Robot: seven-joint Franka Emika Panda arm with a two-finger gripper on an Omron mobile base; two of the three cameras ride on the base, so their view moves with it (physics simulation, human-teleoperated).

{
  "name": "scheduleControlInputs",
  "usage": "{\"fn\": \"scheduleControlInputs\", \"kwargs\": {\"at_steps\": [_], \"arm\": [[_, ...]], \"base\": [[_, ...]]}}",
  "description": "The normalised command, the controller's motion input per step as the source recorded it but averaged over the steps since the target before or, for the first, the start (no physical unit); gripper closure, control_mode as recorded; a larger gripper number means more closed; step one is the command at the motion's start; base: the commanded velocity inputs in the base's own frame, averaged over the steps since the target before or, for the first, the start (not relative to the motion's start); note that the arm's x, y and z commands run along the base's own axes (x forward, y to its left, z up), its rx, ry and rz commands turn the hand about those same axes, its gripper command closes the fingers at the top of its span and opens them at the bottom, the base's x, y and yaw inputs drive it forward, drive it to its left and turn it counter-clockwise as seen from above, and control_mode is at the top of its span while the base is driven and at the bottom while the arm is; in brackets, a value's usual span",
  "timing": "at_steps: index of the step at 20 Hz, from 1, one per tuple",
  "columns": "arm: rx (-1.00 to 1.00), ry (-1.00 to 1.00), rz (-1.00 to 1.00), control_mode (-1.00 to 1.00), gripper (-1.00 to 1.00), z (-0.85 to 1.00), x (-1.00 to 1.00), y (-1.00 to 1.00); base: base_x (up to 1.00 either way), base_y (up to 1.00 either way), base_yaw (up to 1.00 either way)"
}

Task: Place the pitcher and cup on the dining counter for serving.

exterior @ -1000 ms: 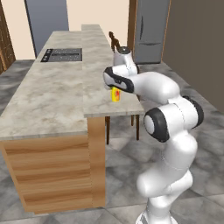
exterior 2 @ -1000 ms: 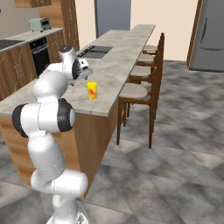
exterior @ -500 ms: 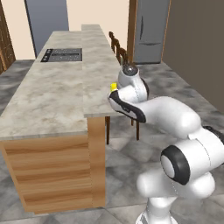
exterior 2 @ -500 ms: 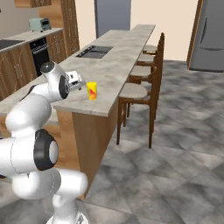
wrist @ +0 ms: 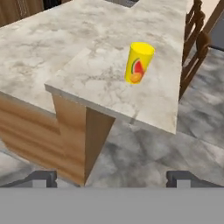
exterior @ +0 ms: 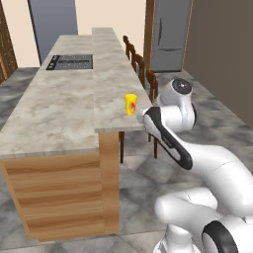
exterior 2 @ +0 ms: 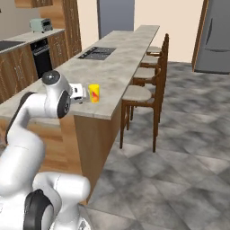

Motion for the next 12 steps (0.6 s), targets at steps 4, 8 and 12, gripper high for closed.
{"fn": "scheduleControlInputs", "kwargs": {"at_steps": [4, 8, 12], "arm": [[0.02, 0.00, 0.01, 1.00, -1.00, 0.03, -0.25, -0.04], [0.00, 0.00, 0.00, 1.00, -1.00, 0.00, 0.00, 0.00], [0.00, 0.00, 0.00, 1.00, -1.00, 0.00, 0.00, 0.00]], "base": [[-0.69, 0.14, 0.23], [-0.20, 0.88, 0.68], [0.00, 0.73, 0.87]]}}
